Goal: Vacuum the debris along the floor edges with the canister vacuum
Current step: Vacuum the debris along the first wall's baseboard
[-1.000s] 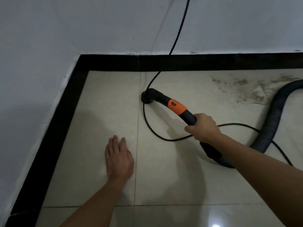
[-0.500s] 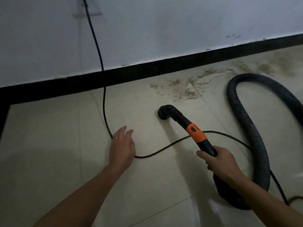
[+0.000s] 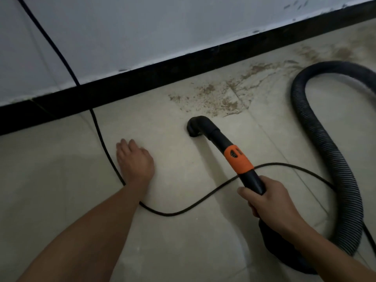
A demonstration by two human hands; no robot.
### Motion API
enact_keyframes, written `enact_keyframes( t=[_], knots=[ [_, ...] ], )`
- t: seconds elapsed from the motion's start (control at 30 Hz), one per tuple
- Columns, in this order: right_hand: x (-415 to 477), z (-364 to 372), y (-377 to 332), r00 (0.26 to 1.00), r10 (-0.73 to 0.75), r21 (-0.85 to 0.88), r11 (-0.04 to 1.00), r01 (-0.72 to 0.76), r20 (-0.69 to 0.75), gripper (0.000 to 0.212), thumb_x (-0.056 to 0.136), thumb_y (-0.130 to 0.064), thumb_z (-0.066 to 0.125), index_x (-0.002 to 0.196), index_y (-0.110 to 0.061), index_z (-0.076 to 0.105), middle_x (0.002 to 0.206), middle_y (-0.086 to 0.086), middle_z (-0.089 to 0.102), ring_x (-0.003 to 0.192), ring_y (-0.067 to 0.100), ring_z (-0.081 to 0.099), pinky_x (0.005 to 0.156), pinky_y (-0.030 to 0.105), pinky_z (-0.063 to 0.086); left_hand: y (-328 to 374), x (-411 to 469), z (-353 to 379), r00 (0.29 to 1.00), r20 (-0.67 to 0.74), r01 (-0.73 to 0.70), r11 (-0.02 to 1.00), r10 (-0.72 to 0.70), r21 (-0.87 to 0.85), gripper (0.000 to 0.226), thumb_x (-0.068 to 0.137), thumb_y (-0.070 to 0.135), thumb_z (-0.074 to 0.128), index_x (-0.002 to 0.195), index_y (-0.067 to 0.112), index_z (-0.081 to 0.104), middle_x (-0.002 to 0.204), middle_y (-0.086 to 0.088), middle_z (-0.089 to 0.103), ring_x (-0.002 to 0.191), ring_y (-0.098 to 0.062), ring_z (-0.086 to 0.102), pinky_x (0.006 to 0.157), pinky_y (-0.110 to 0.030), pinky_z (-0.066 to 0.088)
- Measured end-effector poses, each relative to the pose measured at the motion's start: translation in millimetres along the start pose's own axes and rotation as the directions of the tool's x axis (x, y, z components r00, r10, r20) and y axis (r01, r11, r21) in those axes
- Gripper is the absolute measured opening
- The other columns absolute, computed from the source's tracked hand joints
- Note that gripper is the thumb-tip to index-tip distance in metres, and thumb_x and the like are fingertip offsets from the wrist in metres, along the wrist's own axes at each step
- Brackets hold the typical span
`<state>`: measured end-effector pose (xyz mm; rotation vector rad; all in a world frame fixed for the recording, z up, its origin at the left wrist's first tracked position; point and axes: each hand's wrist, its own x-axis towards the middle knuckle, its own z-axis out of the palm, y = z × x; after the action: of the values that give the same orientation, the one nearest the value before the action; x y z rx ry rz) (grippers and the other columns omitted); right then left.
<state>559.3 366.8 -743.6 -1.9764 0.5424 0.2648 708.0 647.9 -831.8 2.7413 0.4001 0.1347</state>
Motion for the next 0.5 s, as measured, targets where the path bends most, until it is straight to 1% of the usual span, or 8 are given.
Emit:
enact_keyframes(
  t=[0.07,0.1,0.2,0.23,0.3,0.37,0.4,0.5],
  knots=[
    [10.1,6.3,-8.4,0.999,-0.005,0.019,1.0,0.006,-0.039,0.012,0.083,-0.018,0.071,0.083,-0.012,0.061,0.053,0.003,0.057,0.043,0.013,0.052,0.045,0.026,0.046,-0.1,0.7,3.4,1.0,-0.017,0.013,1.0,-0.013,-0.005,0.044,0.098,0.012,0.04,0.137,-0.008,0.041,0.15,-0.029,0.03,0.141,-0.041,0.022,0.118,-0.044,0.013],
    [13.9,11.1,-12.8,0.999,-0.002,0.028,1.0,0.003,-0.033,0.011,0.083,-0.017,0.071,0.083,-0.012,0.061,0.053,0.002,0.056,0.042,0.013,0.051,0.045,0.026,0.045,-0.2,0.3,4.7,1.0,-0.023,0.015,1.0,-0.015,-0.005,0.044,0.097,0.012,0.041,0.136,-0.008,0.042,0.148,-0.029,0.032,0.141,-0.042,0.024,0.117,-0.045,0.015],
    [19.9,26.0,-21.3,0.998,0.017,0.042,0.999,-0.02,0.053,0.011,0.082,-0.016,0.072,0.082,-0.012,0.062,0.05,0.002,0.056,0.042,0.014,0.051,0.043,0.027,0.044,0.4,-0.2,6.3,0.999,-0.031,0.015,1.0,-0.015,0.001,0.043,0.095,0.011,0.043,0.133,-0.008,0.045,0.146,-0.03,0.036,0.138,-0.043,0.028,0.116,-0.047,0.018],
    [23.1,27.5,-24.2,0.998,0.023,0.04,0.999,-0.025,0.052,0.011,0.081,-0.017,0.072,0.081,-0.011,0.063,0.05,0.003,0.056,0.042,0.015,0.051,0.043,0.028,0.044,0.9,0.5,6.2,0.999,-0.026,0.023,1.0,-0.023,-0.002,0.043,0.095,0.011,0.044,0.133,-0.008,0.046,0.146,-0.029,0.036,0.138,-0.043,0.029,0.116,-0.048,0.019],
    [36.9,26.9,-31.4,0.998,0.039,0.051,0.998,-0.037,-0.039,0.013,0.082,-0.016,0.072,0.081,-0.007,0.062,0.05,0.004,0.057,0.041,0.017,0.051,0.043,0.032,0.044,2.0,2.2,6.6,0.999,-0.003,0.044,0.999,-0.044,-0.007,0.043,0.093,0.012,0.046,0.132,-0.007,0.047,0.146,-0.029,0.037,0.138,-0.042,0.029,0.115,-0.049,0.021],
    [55.1,27.4,-42.8,0.99,0.068,0.103,0.993,-0.055,-0.12,0.019,0.084,-0.014,0.071,0.08,-0.001,0.059,0.051,0.009,0.055,0.041,0.019,0.05,0.044,0.034,0.044,2.6,3.6,7.6,0.998,0.015,0.061,0.998,-0.061,0.003,0.043,0.093,0.012,0.046,0.132,-0.006,0.047,0.146,-0.028,0.037,0.138,-0.043,0.03,0.114,-0.05,0.022],
    [62.5,29.7,-49.3,0.99,0.078,0.13,0.99,-0.062,-0.117,0.02,0.084,-0.013,0.07,0.078,0.001,0.057,0.051,0.01,0.054,0.041,0.02,0.049,0.043,0.033,0.043,2.5,3.9,8.3,0.998,0.018,0.066,0.998,-0.066,0.009,0.043,0.092,0.012,0.046,0.132,-0.006,0.047,0.145,-0.029,0.037,0.137,-0.043,0.03,0.113,-0.05,0.022],
    [76.1,40.2,-62.9,0.996,0.086,0.163,0.983,-0.083,-0.013,0.018,0.085,-0.011,0.068,0.075,-0.002,0.055,0.05,0.009,0.053,0.041,0.02,0.047,0.041,0.03,0.042,2.4,3.2,8.2,0.998,0.018,0.065,0.997,-0.065,0.035,0.047,0.092,0.017,0.036,0.132,-0.006,0.047,0.144,-0.029,0.039,0.136,-0.044,0.032,0.113,-0.051,0.024]
  ],
)
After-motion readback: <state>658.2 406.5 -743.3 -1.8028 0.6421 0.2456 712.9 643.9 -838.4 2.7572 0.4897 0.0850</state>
